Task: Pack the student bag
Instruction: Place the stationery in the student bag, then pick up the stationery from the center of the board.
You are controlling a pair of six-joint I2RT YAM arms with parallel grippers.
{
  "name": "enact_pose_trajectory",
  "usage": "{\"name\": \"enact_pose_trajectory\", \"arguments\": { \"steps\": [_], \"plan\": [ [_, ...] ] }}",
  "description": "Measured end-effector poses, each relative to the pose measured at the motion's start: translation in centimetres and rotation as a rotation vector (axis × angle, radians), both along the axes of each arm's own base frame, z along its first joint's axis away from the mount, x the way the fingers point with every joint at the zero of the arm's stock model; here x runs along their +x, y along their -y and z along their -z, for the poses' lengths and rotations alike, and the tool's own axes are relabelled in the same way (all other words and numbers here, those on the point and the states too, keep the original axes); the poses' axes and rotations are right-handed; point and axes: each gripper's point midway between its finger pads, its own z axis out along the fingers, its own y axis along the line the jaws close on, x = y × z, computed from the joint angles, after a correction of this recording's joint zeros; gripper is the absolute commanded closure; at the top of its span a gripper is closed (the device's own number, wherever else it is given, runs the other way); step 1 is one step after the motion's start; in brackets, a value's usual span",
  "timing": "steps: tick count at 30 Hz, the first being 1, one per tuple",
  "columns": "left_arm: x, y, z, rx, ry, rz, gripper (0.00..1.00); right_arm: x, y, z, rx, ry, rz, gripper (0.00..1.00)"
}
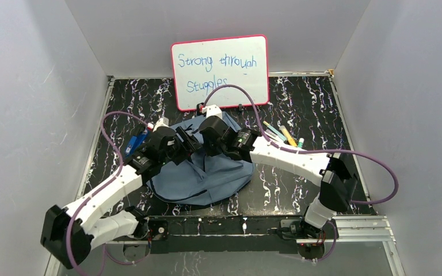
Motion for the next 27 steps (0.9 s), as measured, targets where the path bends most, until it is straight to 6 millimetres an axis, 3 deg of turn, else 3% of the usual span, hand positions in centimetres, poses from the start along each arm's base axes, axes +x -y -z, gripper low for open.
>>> {"name": "enact_pose_trajectory", "arguments": {
  "steps": [7,10,13,16,19,22,25,27],
  "plan": [
    [-1.9,-2.1,-3.9,-0.011,0.087,-0.015,0.43,-0.9,-0.2,-0.2,0.008,0.0,-0.093,0.53],
    [-2.8,-3.1,-5.1,-0.003,0.117,-0.019,0.43,-1.2,0.3,-1.9,0.01,0.046,-0.145,0.42],
    [-3.6,-4.1,-5.3,0.018,0.121,-0.022,0.43,-1.1,2.2,-4.4,0.014,0.118,-0.133,0.32],
    [-4.5,-4.9,-5.0,0.043,0.11,-0.024,0.43,-0.6,6.4,-6.1,-0.01,0.176,-0.046,0.3],
    [-5.2,-5.6,-4.8,0.059,0.103,-0.026,0.43,1.3,12.6,-6.0,-0.052,0.186,0.142,0.29],
    [-5.5,-5.8,-4.7,0.065,0.096,-0.026,0.43,3.3,20.0,-3.9,-0.129,0.147,0.383,0.28],
    [-5.7,-5.9,-4.5,0.072,0.086,-0.025,0.43,4.0,27.4,-1.1,-0.214,0.079,0.602,0.26],
    [-5.7,-5.9,-4.3,0.079,0.081,-0.016,0.43,4.0,30.8,0.0,-0.244,0.039,0.703,0.23]
  ]
}}
